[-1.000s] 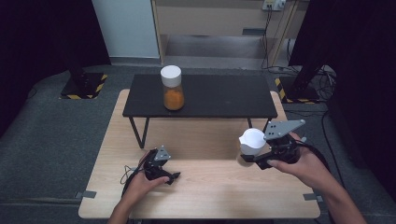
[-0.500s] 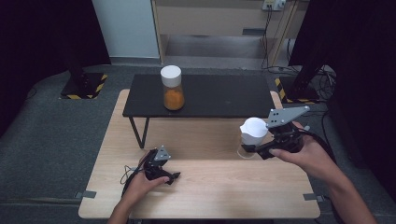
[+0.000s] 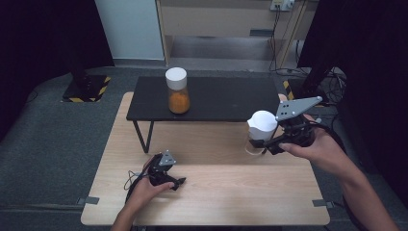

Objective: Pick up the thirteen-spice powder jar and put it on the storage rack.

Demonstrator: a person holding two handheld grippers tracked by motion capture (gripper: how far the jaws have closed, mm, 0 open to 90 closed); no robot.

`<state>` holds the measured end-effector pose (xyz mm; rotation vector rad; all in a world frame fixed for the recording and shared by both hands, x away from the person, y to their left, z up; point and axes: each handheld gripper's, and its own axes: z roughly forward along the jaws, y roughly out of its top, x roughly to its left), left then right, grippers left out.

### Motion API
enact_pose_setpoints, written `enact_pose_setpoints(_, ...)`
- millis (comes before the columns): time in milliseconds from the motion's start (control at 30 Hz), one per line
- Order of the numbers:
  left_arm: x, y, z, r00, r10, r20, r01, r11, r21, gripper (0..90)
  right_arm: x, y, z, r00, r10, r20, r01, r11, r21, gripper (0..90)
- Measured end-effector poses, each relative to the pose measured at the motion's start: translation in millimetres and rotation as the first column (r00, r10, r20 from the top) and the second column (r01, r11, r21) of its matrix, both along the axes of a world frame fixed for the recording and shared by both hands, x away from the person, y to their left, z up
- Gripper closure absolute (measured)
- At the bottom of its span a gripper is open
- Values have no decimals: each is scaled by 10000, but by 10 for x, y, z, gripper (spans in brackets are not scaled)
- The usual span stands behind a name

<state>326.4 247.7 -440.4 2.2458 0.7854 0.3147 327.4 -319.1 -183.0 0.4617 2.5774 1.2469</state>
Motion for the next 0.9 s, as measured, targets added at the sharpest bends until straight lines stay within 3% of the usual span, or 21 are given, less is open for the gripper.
enact_pose_setpoints(600, 0, 0, 0, 10000, 1, -1, -1, 10000, 2, 0, 226, 28, 205, 9999, 119, -35, -119, 9999, 51, 314)
enact_pose_setpoints(900, 7, 2, 1, 10000, -36, 3, 36, 10000, 7, 0, 450, 94, 280, 10000, 70, -44, -69, 10000, 69, 315)
